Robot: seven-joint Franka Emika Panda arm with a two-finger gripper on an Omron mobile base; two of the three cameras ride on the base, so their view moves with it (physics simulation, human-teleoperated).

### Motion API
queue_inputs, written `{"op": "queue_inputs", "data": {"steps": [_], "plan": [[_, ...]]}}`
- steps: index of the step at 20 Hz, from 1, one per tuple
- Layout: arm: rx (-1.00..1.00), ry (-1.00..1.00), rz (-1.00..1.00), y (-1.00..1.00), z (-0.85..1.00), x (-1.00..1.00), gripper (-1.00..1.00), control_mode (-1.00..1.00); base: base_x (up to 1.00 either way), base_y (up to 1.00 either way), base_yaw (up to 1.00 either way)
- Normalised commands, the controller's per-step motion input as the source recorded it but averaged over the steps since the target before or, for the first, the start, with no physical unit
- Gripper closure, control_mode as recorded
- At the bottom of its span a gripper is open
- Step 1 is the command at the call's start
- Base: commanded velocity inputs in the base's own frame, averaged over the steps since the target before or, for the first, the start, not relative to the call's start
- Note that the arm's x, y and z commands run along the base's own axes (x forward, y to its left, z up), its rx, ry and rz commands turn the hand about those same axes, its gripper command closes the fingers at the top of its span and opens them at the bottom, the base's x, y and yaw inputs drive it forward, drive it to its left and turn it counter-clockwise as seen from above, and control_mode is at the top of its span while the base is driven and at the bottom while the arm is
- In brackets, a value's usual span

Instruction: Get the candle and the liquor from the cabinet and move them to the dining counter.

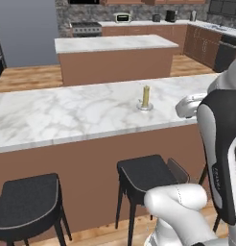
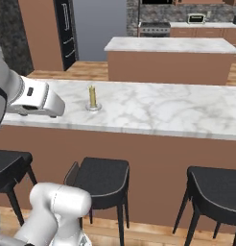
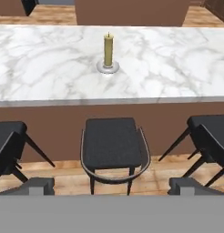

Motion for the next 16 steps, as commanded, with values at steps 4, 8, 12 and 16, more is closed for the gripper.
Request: {"op": "queue_inputs", "data": {"steps": [4, 8, 12, 16], "plan": [[0.0, 0.0, 0.0, 0.0, 0.0, 0.0, -1.0, 1.0, -0.74, -1.0, -0.16], [0.0, 0.0, 0.0, 0.0, 0.0, 0.0, -1.0, 1.0, -0.37, -1.0, -0.15], [0.0, 0.0, 0.0, 0.0, 0.0, 0.0, -1.0, 1.0, -0.07, -1.0, -0.14], [0.0, 0.0, 0.0, 0.0, 0.0, 0.0, -1.0, 1.0, 0.0, -1.0, -0.08]]}}
